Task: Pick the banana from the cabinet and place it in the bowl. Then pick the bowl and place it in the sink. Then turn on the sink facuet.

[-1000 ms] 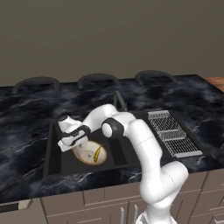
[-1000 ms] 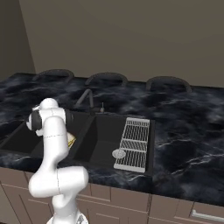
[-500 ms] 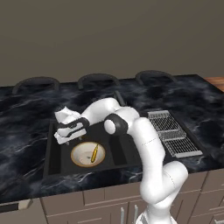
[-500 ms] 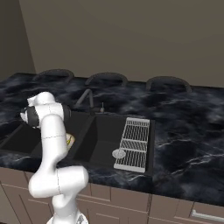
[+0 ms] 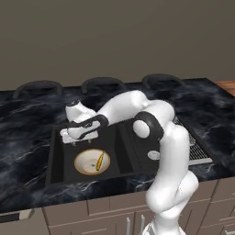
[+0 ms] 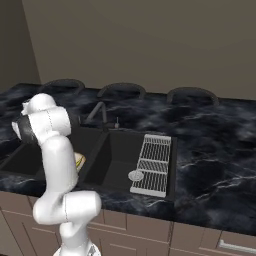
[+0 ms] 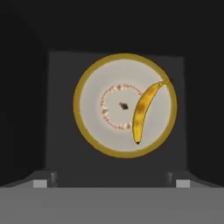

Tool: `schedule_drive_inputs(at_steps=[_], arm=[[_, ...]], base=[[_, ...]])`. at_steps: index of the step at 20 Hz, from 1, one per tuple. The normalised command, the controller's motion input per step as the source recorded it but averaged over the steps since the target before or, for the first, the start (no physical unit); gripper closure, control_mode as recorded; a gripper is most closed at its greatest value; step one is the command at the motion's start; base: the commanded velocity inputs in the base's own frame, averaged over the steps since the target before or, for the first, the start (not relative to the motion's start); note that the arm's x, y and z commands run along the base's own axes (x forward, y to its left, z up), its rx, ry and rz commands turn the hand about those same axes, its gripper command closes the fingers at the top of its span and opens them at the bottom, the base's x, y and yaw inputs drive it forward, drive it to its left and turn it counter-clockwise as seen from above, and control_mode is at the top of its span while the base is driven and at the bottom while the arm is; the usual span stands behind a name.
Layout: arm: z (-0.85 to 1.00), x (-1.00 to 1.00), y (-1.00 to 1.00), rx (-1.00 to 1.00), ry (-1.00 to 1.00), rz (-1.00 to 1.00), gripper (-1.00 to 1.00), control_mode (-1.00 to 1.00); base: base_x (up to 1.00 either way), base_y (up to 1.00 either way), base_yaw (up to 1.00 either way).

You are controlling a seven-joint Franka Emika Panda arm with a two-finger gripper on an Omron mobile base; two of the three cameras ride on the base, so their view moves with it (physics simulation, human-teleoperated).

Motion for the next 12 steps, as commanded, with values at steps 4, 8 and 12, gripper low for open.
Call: schedule_drive_inputs(at_steps=[4, 8, 12], arm=[[1.0, -1.0, -0.73, 0.2, -0.17, -0.14, -1.0, -1.0], [1.0, -0.82, -0.63, 0.22, -0.11, -0.19, -1.0, -1.0], [0.33, -0.31, -0.2, 0.09, -0.01, -0.03, -1.0, -1.0]], base=[[0.0, 0.0, 0.0], [0.0, 0.0, 0.0], [0.0, 0.0, 0.0]])
